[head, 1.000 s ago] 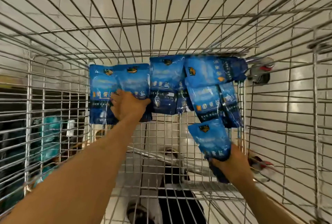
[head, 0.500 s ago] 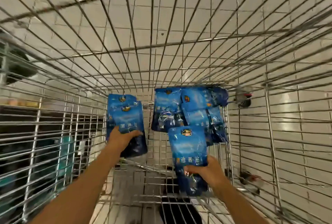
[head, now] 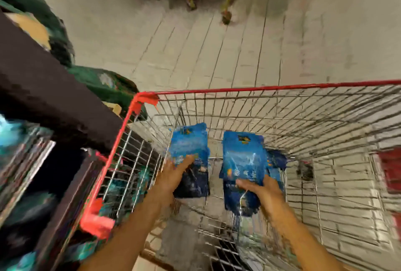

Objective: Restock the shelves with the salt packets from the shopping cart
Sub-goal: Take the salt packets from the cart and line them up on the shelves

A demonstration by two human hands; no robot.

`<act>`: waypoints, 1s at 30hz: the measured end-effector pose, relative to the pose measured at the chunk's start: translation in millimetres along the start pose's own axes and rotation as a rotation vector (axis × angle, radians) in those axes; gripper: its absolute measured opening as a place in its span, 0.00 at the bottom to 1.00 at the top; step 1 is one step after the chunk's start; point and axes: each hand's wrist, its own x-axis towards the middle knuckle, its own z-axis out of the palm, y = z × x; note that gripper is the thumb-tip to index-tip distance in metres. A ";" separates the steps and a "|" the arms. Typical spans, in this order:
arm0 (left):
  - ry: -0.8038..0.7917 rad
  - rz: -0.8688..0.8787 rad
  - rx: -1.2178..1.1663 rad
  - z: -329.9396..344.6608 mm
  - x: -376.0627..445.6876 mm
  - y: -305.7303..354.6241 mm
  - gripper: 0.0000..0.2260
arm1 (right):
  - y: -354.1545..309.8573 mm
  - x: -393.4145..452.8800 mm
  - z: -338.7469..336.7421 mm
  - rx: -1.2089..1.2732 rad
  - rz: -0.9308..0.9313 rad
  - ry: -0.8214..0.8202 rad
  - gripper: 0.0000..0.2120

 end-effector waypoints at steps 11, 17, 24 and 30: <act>0.113 0.441 -0.146 -117.3 -220.0 90.4 0.20 | -114.6 -150.2 113.9 0.013 -0.388 -0.194 0.27; 0.262 0.623 -0.130 -197.7 -306.7 118.8 0.16 | -163.5 -230.6 192.5 0.018 -0.586 -0.362 0.24; 0.484 0.793 -0.206 -265.2 -413.4 133.7 0.18 | -195.2 -304.3 276.9 0.017 -0.702 -0.618 0.28; 0.746 0.908 -0.188 -316.6 -504.2 132.9 0.13 | -214.3 -355.0 352.7 0.024 -0.771 -0.921 0.25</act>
